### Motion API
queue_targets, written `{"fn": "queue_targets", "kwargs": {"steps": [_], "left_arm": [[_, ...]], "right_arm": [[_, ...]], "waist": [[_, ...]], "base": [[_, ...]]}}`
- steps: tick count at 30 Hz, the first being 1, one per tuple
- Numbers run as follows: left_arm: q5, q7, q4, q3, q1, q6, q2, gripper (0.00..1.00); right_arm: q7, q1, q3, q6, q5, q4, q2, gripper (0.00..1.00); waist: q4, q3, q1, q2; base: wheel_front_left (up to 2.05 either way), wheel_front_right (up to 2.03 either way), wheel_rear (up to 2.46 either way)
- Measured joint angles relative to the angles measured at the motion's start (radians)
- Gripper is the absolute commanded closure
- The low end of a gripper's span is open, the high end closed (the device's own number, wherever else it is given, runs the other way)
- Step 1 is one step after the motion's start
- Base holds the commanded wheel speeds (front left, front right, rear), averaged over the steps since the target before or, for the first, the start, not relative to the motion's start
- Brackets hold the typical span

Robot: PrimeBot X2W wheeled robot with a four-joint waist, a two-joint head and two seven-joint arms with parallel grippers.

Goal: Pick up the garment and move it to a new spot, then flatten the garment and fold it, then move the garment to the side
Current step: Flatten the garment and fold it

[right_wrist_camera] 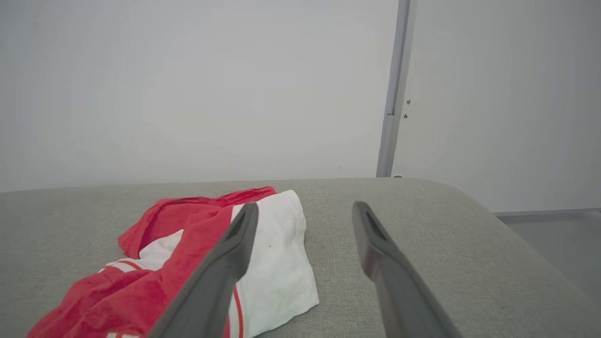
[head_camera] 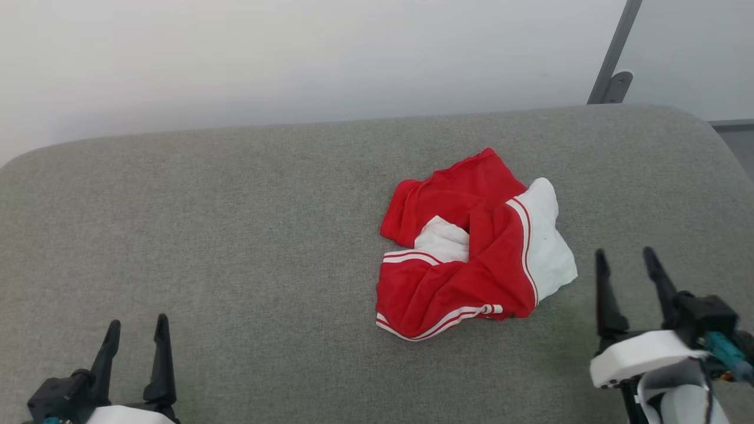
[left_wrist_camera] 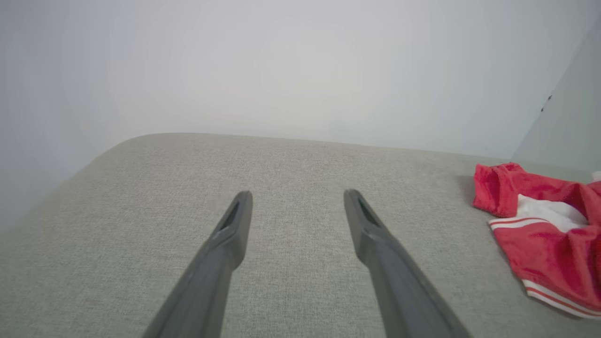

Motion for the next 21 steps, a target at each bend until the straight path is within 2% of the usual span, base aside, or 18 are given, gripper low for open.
{"fn": "queue_targets", "kwargs": {"steps": [4, 10, 16, 21], "left_arm": [[-0.006, 0.0, 0.005, -0.006, -0.001, -0.001, -0.01, 0.0], [-0.021, 0.0, 0.017, -0.041, -0.047, -0.001, -0.024, 0.0], [-0.034, 0.0, 0.032, -0.06, -0.112, -0.001, -0.029, 0.0], [-0.047, 0.0, 0.043, -0.066, -0.144, -0.001, -0.034, 0.0]], "right_arm": [[0.078, -0.036, 0.047, 0.0, -0.002, 0.038, -0.046, 0.0], [0.32, -0.134, 0.159, 0.0, 0.02, 0.091, -0.197, 0.0], [0.574, -0.249, 0.276, 0.0, 0.128, 0.104, -0.324, 0.0], [0.724, -0.29, 0.373, 0.0, 0.237, 0.102, -0.399, 0.0]], "waist": [[0.002, 0.017, 0.0, 0.0], [0.013, 0.075, 0.0, 0.0], [0.034, 0.156, 0.0, 0.0], [0.06, 0.212, 0.0, 0.0]], "base": [[0.0, 0.0, 0.0], [0.0, 0.0, 0.0], [0.0, 0.0, 0.0], [0.0, 0.0, 0.0]]}}
